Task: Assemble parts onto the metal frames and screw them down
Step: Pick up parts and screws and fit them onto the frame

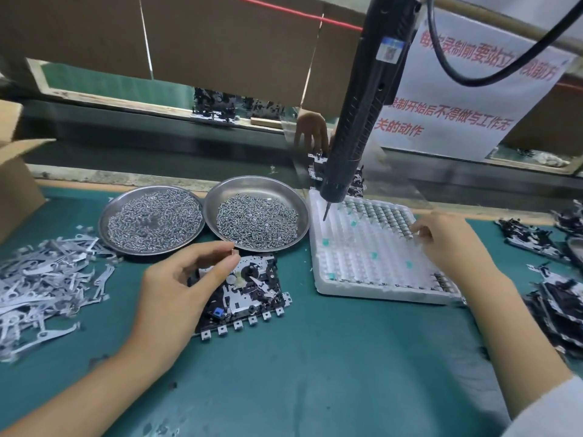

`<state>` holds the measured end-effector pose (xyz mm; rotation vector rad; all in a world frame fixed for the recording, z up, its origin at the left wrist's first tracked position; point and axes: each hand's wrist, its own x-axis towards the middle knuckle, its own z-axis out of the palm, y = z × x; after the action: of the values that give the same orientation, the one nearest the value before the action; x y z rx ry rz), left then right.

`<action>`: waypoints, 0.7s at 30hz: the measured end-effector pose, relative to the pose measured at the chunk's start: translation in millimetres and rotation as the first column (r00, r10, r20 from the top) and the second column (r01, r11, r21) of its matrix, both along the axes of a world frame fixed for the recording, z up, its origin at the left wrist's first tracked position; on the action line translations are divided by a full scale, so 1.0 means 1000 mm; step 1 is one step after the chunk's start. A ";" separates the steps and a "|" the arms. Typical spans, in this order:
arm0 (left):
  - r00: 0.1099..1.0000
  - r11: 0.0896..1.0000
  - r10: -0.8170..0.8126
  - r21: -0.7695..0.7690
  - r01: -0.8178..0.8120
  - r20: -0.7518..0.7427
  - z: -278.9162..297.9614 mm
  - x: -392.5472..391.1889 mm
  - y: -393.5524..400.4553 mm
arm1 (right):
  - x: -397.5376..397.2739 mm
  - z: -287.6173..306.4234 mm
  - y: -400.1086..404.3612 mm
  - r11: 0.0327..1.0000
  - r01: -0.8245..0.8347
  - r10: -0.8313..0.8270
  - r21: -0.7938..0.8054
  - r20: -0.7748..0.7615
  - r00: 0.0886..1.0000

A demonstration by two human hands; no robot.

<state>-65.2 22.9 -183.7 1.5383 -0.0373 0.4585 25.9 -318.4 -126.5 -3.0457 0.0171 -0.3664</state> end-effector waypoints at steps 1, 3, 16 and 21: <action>1.000 1.000 -0.005 0.007 0.005 0.001 -0.001 0.000 0.000 | -0.007 0.006 0.008 0.992 -0.046 0.048 0.121 -0.016 0.999; 1.000 0.999 -0.011 0.030 0.010 0.003 -0.002 0.001 0.001 | -0.028 0.017 0.032 0.912 -0.132 0.182 0.387 -0.095 0.979; 0.997 0.992 -0.074 0.102 0.073 0.011 0.000 -0.004 -0.002 | -0.074 -0.029 0.175 0.141 -0.129 0.507 0.982 0.041 0.861; 0.992 0.984 -0.120 0.136 0.116 0.023 -0.002 -0.004 -0.001 | -0.074 -0.034 0.176 0.026 -0.064 0.468 0.998 0.045 0.883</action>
<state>-68.8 21.9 -186.0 1.6510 -0.1862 0.3923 -48.5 -142.0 -160.8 -1.5262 -0.2191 0.1690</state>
